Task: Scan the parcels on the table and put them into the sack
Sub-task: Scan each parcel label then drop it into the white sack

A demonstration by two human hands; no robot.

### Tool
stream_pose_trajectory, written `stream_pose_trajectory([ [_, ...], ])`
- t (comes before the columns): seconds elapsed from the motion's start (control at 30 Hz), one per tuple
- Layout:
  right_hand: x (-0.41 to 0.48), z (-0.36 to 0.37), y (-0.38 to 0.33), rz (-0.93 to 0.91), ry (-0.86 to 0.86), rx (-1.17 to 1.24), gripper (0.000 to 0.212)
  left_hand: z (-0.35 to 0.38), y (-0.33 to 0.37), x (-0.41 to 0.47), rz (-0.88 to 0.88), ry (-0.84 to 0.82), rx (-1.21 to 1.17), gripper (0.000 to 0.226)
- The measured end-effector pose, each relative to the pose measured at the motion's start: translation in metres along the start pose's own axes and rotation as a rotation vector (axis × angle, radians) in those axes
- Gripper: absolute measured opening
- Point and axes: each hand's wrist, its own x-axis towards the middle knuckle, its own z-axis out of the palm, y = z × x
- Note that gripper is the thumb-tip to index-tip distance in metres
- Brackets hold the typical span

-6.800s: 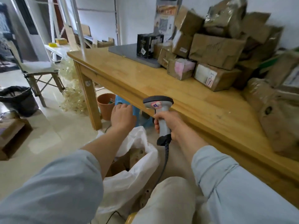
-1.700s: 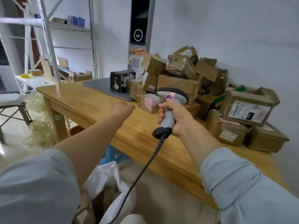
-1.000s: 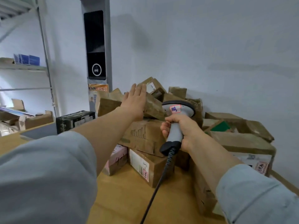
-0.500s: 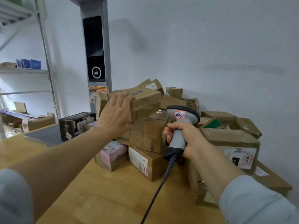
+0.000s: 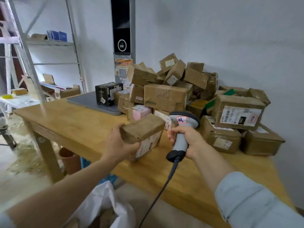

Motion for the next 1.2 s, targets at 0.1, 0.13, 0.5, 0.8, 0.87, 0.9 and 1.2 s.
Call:
stream_pose_trajectory([
  [0.1,-0.006,0.005,0.013,0.034,-0.001,-0.015,0.007,-0.016,-0.002,0.004,-0.338,-0.046,-0.251,0.090],
  [0.13,-0.008,0.007,0.016,0.043,-0.001,-0.026,0.007,-0.021,-0.002,0.007,-0.396,-0.059,-0.290,0.090],
  [0.5,-0.017,0.009,0.036,0.064,-0.071,-0.330,0.016,-0.051,-0.007,0.032,-0.603,-0.045,-0.350,0.066],
  [0.8,-0.034,0.038,0.050,-0.167,-0.227,-0.685,0.019,-0.117,0.017,0.061,-0.462,-0.037,-0.147,0.044],
  [0.87,-0.036,0.050,0.052,-0.213,-0.248,-0.752,0.020,-0.133,0.019,0.065,-0.424,-0.038,-0.062,0.048],
  [0.9,-0.037,0.056,0.054,-0.238,-0.261,-0.789,0.020,-0.141,0.019,0.067,-0.412,-0.046,-0.021,0.051],
  [1.2,-0.046,0.095,0.065,-0.476,-0.411,-0.965,0.029,-0.181,0.009,0.064,-0.384,-0.067,0.264,0.056],
])
